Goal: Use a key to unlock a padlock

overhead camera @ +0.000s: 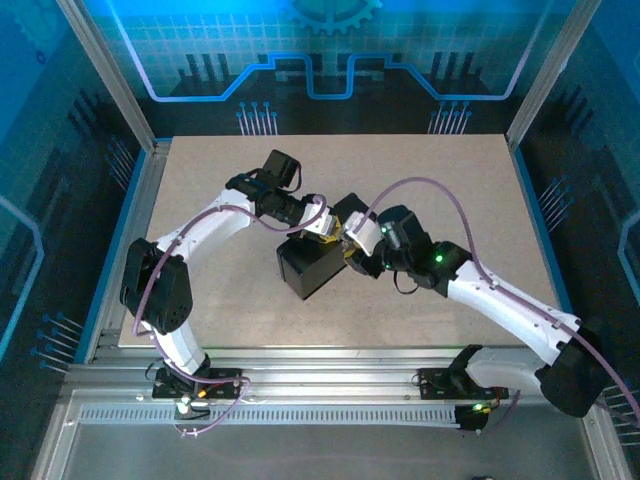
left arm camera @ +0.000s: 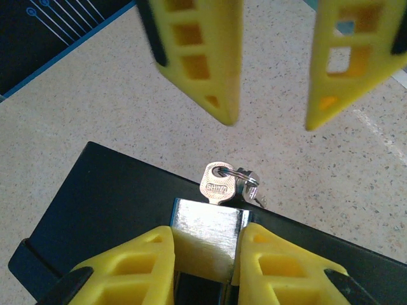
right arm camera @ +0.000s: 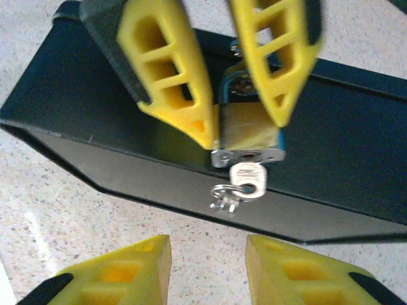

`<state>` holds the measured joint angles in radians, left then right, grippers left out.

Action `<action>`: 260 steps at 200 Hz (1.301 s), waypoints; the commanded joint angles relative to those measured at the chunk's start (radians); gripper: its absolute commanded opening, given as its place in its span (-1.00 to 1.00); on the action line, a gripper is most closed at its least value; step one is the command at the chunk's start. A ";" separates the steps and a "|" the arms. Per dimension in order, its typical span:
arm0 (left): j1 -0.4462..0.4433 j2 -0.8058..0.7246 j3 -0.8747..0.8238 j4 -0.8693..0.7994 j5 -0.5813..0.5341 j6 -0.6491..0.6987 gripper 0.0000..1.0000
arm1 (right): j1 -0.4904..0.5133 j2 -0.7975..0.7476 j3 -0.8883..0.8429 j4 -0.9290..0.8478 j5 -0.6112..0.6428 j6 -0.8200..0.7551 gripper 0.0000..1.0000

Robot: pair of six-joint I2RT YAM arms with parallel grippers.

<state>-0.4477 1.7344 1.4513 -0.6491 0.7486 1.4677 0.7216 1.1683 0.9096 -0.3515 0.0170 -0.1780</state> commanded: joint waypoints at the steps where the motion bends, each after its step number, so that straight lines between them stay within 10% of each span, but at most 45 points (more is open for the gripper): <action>1: 0.001 -0.030 0.023 -0.071 0.064 0.020 -0.61 | 0.026 -0.052 -0.089 0.210 0.074 -0.144 -0.30; 77: 0.000 -0.051 0.026 -0.116 0.083 0.046 -0.62 | 0.031 -0.099 -0.219 0.464 0.070 -0.300 -0.42; 260: 0.006 -0.047 0.026 -0.130 0.090 0.078 -0.64 | 0.035 -0.088 -0.215 0.387 0.023 -0.331 -0.41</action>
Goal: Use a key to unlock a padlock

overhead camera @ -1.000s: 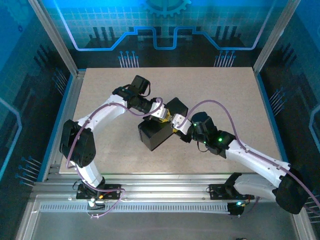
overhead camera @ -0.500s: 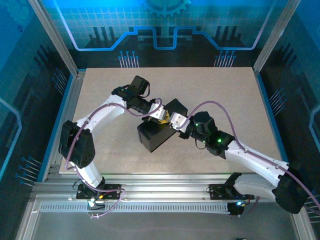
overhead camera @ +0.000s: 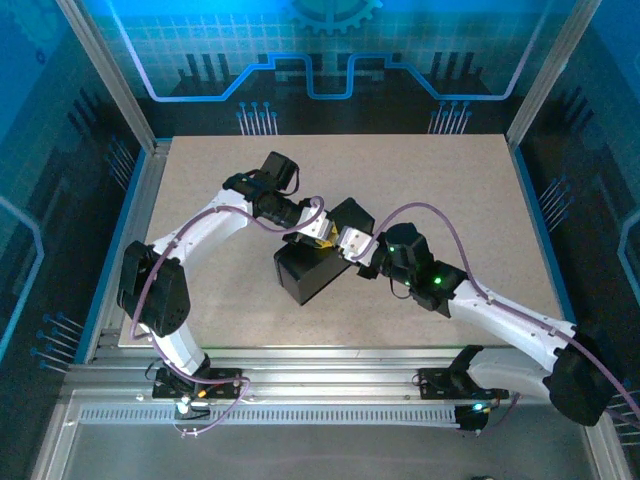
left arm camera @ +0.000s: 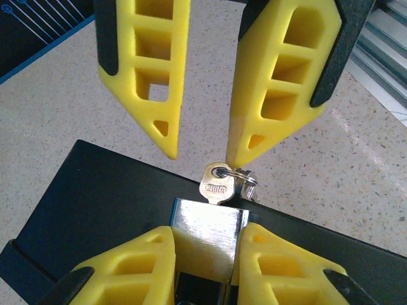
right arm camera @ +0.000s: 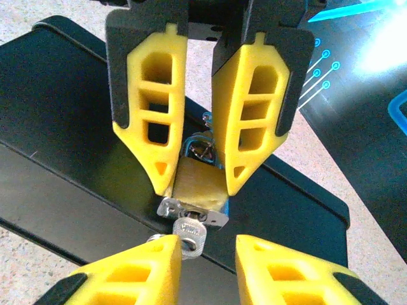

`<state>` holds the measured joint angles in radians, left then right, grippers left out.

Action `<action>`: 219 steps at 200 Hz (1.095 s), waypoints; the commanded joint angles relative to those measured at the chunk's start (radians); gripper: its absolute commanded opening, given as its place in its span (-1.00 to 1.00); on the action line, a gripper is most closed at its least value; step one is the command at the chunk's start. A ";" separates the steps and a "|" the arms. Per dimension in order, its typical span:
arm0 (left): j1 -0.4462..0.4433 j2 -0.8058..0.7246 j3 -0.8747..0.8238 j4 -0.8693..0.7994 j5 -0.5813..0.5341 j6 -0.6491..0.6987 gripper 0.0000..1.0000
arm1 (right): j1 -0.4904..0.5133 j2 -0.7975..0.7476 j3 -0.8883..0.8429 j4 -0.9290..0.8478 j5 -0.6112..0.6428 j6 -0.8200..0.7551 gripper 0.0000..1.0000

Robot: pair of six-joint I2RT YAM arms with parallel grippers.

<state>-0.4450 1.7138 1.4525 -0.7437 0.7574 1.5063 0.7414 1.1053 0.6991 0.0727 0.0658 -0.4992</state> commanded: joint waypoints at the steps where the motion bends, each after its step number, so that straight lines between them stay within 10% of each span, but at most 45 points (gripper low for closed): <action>1: 0.003 -0.027 0.025 -0.036 0.082 0.040 -0.64 | 0.015 -0.025 -0.005 -0.039 -0.026 -0.010 -0.41; 219: 0.003 -0.044 0.006 -0.039 0.123 0.053 -0.65 | 0.041 0.066 0.081 0.027 -0.028 0.112 -0.74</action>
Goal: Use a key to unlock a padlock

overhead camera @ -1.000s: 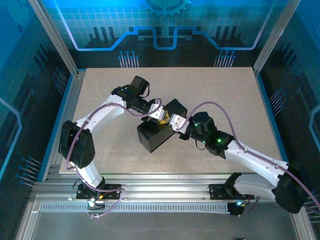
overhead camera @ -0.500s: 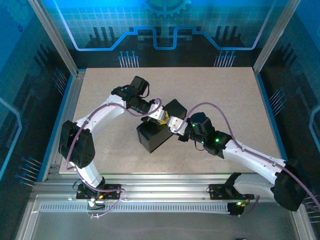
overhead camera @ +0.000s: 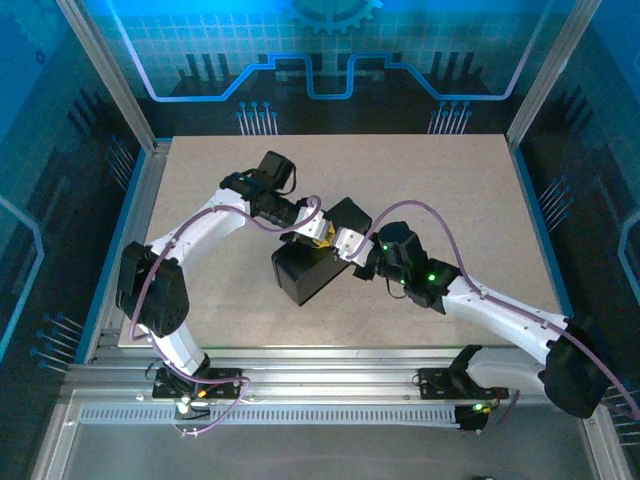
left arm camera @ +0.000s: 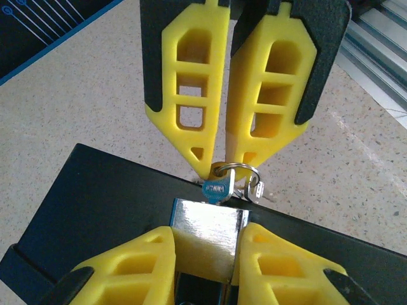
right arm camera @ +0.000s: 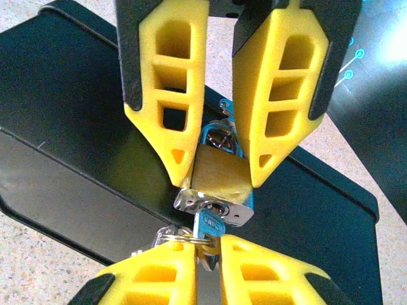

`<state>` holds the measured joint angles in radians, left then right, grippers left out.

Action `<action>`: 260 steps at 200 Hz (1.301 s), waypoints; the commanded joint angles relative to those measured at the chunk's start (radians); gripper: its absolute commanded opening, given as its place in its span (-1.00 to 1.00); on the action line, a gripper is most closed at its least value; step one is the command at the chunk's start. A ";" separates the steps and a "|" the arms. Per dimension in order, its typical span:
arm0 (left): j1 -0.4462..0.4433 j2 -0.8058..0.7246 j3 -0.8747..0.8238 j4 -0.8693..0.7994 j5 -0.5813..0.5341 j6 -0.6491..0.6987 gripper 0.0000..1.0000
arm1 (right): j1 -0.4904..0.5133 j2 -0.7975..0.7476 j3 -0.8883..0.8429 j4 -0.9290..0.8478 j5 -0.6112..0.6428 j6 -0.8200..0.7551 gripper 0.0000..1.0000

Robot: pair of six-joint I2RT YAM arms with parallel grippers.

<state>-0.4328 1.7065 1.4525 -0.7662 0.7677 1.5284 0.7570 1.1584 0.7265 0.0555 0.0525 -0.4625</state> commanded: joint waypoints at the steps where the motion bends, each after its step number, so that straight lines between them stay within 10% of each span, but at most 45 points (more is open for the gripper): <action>1: -0.008 -0.036 0.006 -0.016 0.113 0.031 -0.65 | 0.025 0.013 0.054 0.044 -0.015 0.081 -0.75; 167: -0.009 -0.017 -0.044 0.168 0.104 -0.071 -0.66 | -0.192 0.015 -0.045 0.102 -0.172 1.650 -1.00; 199: -0.006 0.010 -0.025 0.160 0.094 -0.074 -0.68 | -0.235 0.038 0.059 -0.116 -0.237 1.617 -0.77; 260: -0.003 0.026 -0.002 0.130 0.090 -0.067 -0.68 | -0.356 0.075 0.220 -0.438 -0.274 1.079 -0.52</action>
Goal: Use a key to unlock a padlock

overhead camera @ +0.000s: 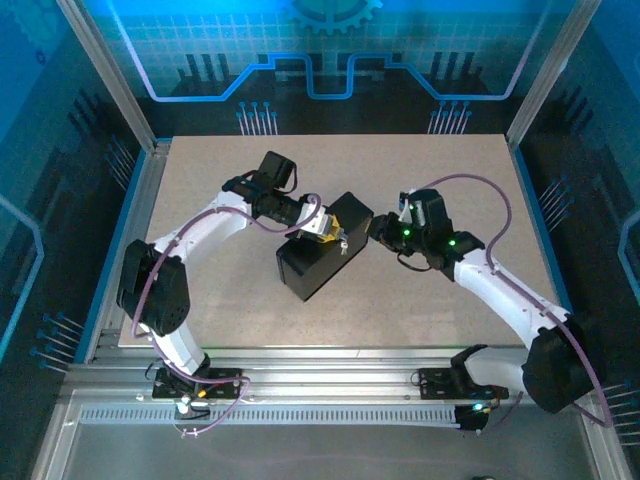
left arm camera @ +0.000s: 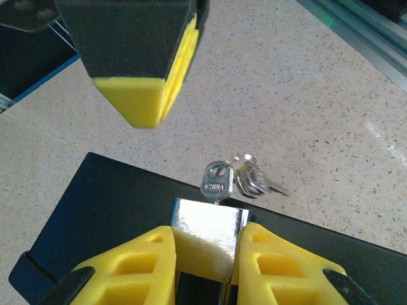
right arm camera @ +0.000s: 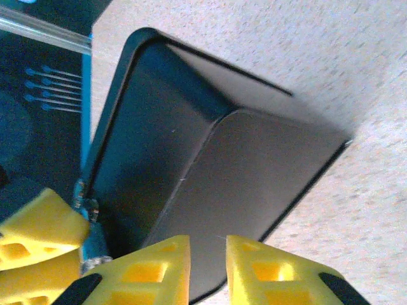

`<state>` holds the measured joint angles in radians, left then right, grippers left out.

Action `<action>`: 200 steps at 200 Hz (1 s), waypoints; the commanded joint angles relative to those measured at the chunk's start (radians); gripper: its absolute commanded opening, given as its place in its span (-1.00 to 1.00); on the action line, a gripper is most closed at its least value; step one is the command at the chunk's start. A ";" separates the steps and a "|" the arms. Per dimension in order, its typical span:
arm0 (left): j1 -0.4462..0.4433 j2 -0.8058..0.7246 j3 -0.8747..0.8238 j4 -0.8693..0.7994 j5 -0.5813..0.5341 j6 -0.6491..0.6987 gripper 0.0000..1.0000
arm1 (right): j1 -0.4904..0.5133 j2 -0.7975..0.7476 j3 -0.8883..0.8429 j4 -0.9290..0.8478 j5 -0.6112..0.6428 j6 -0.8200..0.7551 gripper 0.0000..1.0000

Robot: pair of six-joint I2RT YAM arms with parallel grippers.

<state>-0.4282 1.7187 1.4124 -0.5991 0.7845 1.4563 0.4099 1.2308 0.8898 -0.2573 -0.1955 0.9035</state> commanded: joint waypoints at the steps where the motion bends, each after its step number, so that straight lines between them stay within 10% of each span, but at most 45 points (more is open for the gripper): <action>1: -0.007 0.014 0.039 -0.038 0.073 0.006 -0.67 | -0.008 0.002 0.058 -0.125 -0.027 -0.302 -0.52; 71: -0.007 0.028 0.072 -0.093 0.080 0.024 -0.68 | 0.244 -0.098 -0.139 0.315 0.145 -1.139 -0.39; 200: -0.007 0.017 0.077 -0.119 0.095 0.041 -0.69 | 0.256 -0.064 -0.201 0.505 0.180 -1.251 -0.42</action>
<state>-0.4282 1.7386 1.4540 -0.6689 0.7986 1.4681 0.6548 1.1839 0.6861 0.1921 -0.0368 -0.3161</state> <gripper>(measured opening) 0.216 0.293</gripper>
